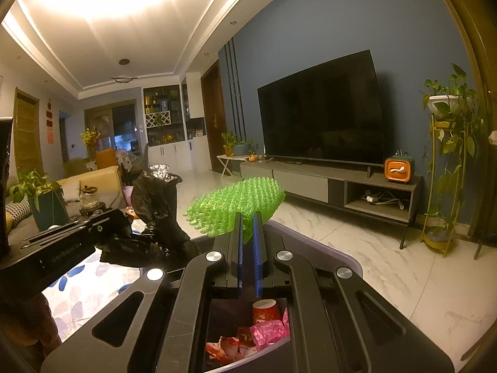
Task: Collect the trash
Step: 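Carry the black bag and green mesh sleeve over the grey bin with both tools, then open both tools to drop the black bag and green sleeve into the bin, then move both open tools back toward the blue mesh net and red cup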
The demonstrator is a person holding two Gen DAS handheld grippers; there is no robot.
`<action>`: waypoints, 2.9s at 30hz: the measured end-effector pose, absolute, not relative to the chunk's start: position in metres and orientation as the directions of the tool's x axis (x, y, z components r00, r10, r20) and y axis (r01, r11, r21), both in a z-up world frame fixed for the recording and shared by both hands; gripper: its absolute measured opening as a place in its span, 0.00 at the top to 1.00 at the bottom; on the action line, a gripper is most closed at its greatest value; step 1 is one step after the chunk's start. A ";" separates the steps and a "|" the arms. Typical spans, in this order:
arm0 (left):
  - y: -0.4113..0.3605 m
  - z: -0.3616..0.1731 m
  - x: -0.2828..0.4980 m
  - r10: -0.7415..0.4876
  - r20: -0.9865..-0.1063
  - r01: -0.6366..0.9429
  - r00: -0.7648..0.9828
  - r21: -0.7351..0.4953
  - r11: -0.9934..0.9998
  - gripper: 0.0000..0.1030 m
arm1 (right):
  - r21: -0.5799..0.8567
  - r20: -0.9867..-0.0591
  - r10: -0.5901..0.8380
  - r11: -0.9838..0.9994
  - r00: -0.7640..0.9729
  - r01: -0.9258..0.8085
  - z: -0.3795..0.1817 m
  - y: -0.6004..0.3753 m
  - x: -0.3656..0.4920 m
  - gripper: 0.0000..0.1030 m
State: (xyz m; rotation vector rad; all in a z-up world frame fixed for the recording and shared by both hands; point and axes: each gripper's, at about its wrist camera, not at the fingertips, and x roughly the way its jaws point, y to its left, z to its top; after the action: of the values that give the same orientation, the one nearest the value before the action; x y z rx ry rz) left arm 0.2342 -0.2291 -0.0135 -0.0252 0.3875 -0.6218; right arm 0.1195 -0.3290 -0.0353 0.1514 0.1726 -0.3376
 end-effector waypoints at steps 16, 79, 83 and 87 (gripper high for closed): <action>-0.236 -0.027 0.247 -0.599 -0.374 0.578 0.708 -0.181 0.796 0.98 | 0.129 -0.221 -0.306 0.932 0.926 0.338 -0.041 -0.334 0.127 0.80; 0.177 -0.065 0.252 0.196 -0.529 -0.273 0.826 -0.070 0.959 0.10 | 0.095 -0.218 0.269 0.962 0.938 -0.254 -0.018 -0.052 0.194 0.17; 0.187 -0.077 0.280 0.177 -0.603 -0.282 0.777 -0.083 0.956 0.10 | 0.094 -0.231 0.269 0.963 0.935 -0.254 -0.021 -0.049 0.201 0.17; 0.196 -0.092 0.301 0.161 -0.669 -0.284 0.726 -0.078 0.956 0.12 | 0.094 -0.242 0.270 0.962 0.932 -0.255 -0.025 -0.045 0.210 0.17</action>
State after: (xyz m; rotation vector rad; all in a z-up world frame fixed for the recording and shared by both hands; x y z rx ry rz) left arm 0.3006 0.1959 -0.0917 -0.1798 0.7184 0.2468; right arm 0.2097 -0.0445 -0.0254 0.0610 0.2559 0.2690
